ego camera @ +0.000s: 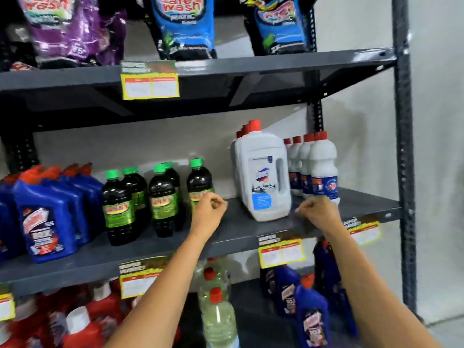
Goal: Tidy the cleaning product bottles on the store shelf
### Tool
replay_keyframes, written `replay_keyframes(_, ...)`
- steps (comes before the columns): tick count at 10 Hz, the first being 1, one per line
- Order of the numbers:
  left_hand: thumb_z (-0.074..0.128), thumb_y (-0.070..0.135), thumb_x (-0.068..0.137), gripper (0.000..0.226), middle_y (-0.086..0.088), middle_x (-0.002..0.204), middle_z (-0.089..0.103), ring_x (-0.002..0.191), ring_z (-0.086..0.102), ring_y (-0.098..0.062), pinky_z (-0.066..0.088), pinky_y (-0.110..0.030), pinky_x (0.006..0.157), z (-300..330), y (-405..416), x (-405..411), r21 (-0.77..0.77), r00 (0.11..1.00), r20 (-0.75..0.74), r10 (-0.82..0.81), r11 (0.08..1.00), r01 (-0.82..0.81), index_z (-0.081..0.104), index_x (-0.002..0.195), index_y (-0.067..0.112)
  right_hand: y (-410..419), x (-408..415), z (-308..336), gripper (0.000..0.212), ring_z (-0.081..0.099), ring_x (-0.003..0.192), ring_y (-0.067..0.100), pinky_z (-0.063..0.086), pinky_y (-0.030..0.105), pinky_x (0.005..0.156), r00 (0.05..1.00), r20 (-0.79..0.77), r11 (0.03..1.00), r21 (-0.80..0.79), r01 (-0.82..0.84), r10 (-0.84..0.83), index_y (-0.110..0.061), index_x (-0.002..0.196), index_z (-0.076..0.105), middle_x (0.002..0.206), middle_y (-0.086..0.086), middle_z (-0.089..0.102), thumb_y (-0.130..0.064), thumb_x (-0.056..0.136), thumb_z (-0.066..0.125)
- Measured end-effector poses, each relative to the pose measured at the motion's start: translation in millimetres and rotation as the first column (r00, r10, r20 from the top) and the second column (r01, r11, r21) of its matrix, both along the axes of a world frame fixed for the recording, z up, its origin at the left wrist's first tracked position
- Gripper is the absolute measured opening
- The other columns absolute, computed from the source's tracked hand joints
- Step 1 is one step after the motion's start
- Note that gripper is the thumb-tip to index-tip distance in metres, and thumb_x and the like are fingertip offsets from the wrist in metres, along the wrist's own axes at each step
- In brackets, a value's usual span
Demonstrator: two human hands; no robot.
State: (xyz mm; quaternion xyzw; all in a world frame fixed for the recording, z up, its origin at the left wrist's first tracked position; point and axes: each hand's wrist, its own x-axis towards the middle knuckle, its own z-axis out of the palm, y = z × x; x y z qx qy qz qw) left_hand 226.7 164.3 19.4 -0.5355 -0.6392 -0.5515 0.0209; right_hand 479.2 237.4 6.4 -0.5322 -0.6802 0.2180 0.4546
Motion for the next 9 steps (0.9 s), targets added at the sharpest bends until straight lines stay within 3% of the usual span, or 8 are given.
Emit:
replay_keyframes(1, 0.078, 0.023, 0.078, 0.049, -0.005, 0.100, 0.062, 0.092, 0.057, -0.017, 0.041, -0.026, 0.079, -8, 34, 35, -0.239, 0.953, 0.231, -0.197, 0.938, 0.251, 0.056, 0.118, 0.005, 41, 39, 4, 0.071, 0.057, 0.113, 0.039, 0.047, 0.038, 0.083, 0.974, -0.146, 0.983, -0.085, 0.164, -0.175, 0.002, 0.121, 0.050, 0.121, 0.022, 0.060, -0.031, 0.065, 0.079)
replay_keyframes(2, 0.085, 0.009, 0.068, 0.057, -0.009, 0.118, 0.069, 0.097, 0.063, -0.017, 0.047, -0.026, 0.084, -12, 51, 49, -0.252, 0.915, 0.294, -0.278, 0.901, 0.354, 0.060, 0.119, 0.004, 68, 51, 8, 0.094, 0.055, 0.117, 0.036, 0.048, 0.039, 0.085, 0.975, -0.172, 0.983, -0.145, 0.112, -0.137, -0.002, 0.129, 0.030, 0.127, 0.019, 0.054, -0.026, 0.060, 0.088)
replay_keyframes(3, 0.085, 0.004, 0.066, 0.060, -0.008, 0.121, 0.068, 0.098, 0.064, -0.017, 0.047, -0.025, 0.083, -8, 60, 54, -0.280, 0.890, 0.325, -0.321, 0.866, 0.414, 0.062, 0.121, 0.006, 80, 50, 10, 0.099, 0.055, 0.120, 0.035, 0.048, 0.043, 0.095, 0.992, -0.091, 0.989, -0.121, 0.079, -0.091, -0.003, 0.129, 0.031, 0.130, 0.015, 0.055, -0.030, 0.055, 0.091)
replay_keyframes(5, 0.085, 0.005, 0.066, 0.063, -0.006, 0.123, 0.068, 0.098, 0.063, -0.015, 0.046, -0.013, 0.069, -8, 62, 54, -0.295, 0.881, 0.335, -0.334, 0.851, 0.434, 0.061, 0.124, 0.006, 86, 47, 6, 0.077, 0.058, 0.114, 0.035, 0.049, 0.041, 0.087, 0.985, 0.045, 0.981, -0.094, 0.171, -0.167, -0.003, 0.125, 0.039, 0.125, 0.016, 0.059, -0.026, 0.067, 0.083)
replay_keyframes(7, 0.083, 0.004, 0.069, 0.061, -0.007, 0.127, 0.066, 0.102, 0.061, -0.014, 0.045, -0.021, 0.085, -4, 59, 55, -0.316, 0.871, 0.349, -0.345, 0.832, 0.456, 0.059, 0.126, 0.006, 85, 47, 5, 0.077, 0.058, 0.115, 0.037, 0.049, 0.043, 0.090, 0.986, 0.044, 0.982, -0.089, 0.167, -0.164, -0.002, 0.126, 0.038, 0.125, 0.018, 0.058, -0.027, 0.068, 0.081)
replay_keyframes(8, 0.082, 0.008, 0.072, 0.059, -0.009, 0.123, 0.066, 0.105, 0.060, -0.016, 0.046, -0.024, 0.090, -3, 48, 45, -0.382, 0.884, 0.330, -0.332, 0.809, 0.447, 0.057, 0.126, 0.005, 81, 47, 7, 0.082, 0.056, 0.117, 0.039, 0.047, 0.045, 0.092, 0.989, 0.047, 0.983, -0.119, 0.142, -0.138, 0.000, 0.128, 0.032, 0.127, 0.021, 0.056, -0.022, 0.068, 0.083)
replay_keyframes(9, 0.077, 0.022, 0.079, 0.044, -0.003, 0.099, 0.067, 0.090, 0.062, -0.016, 0.048, -0.024, 0.074, 1, 21, 29, -0.384, 0.966, 0.156, -0.204, 0.889, 0.250, 0.059, 0.118, 0.013, 70, 52, 15, 0.108, 0.048, 0.126, 0.041, 0.042, 0.047, 0.103, 0.992, 0.074, 0.975, -0.188, 0.118, -0.106, 0.005, 0.140, 0.014, 0.137, 0.025, 0.048, -0.019, 0.064, 0.088)
